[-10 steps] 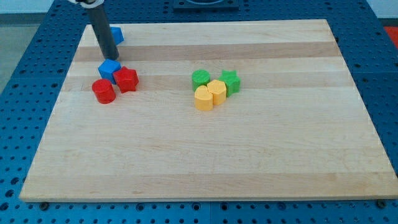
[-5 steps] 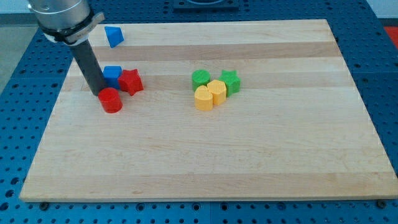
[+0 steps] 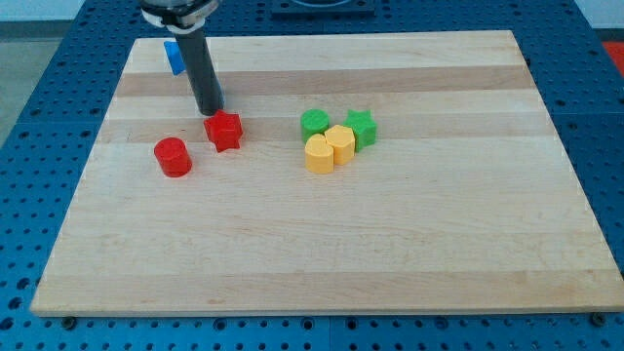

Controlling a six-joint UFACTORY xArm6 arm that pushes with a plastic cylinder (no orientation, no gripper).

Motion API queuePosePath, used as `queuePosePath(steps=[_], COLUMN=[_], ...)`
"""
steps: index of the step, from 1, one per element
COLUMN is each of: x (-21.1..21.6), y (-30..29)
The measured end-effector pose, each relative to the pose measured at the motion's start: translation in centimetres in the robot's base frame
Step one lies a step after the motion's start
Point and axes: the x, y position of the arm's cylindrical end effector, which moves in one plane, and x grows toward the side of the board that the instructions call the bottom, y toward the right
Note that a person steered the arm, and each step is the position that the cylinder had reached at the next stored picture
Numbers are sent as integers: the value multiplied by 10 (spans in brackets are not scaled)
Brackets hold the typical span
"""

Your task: Place the cube to the right of the triangle

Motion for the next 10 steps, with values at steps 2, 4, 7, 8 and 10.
queuePosePath(steps=[2,4,7,8,10], x=[-34,-57,-69,-71,-85], y=[0,0,-4,-8,-12])
